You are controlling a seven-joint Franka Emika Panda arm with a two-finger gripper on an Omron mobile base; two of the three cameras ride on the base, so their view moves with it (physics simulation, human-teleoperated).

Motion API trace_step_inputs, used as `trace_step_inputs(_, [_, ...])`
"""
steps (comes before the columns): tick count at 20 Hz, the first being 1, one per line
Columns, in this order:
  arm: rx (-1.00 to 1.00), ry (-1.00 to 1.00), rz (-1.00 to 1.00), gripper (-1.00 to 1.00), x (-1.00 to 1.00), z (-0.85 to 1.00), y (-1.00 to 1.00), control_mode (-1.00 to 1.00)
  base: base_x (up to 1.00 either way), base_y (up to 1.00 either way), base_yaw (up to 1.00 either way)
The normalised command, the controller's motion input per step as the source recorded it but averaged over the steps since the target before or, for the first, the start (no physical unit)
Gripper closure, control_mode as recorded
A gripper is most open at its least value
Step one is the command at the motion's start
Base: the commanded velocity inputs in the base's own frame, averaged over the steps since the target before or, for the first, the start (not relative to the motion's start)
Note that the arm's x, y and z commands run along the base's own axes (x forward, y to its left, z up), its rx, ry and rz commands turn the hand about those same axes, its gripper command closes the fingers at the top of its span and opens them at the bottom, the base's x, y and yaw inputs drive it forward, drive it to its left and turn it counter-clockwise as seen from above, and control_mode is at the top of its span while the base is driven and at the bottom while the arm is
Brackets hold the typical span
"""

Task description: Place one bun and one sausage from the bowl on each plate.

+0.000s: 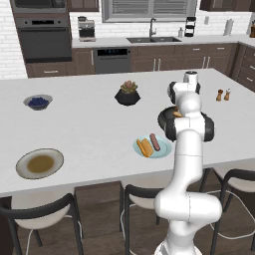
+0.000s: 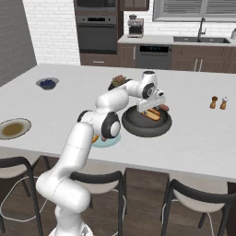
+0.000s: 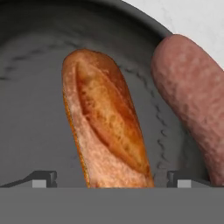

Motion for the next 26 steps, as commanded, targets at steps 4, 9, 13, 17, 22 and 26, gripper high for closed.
trace_step_inputs(4, [-0.01,0.00,0.00,-1.00,0.00,-0.47,0.00,-1.00,0.00,0.00,0.00])
trace_step_inputs(9, [0.00,0.00,0.00,-1.00,0.00,-0.48,0.00,-1.00,0.00,0.00,0.00])
trace_step_inputs(13, [0.00,0.00,0.00,1.00,0.00,-0.10,0.03,-1.00,0.00,0.00,0.00])
trace_step_inputs(17, [0.00,0.00,0.00,1.00,0.00,0.00,0.01,-1.00,0.00,0.00,0.00])
trace_step_inputs(22, [0.00,0.01,0.00,1.00,0.00,0.00,0.00,-1.00,0.00,0.00,0.00])
trace_step_inputs(26, [0.00,0.04,0.00,1.00,-0.01,0.00,0.00,-1.00,0.00,0.00,0.00])
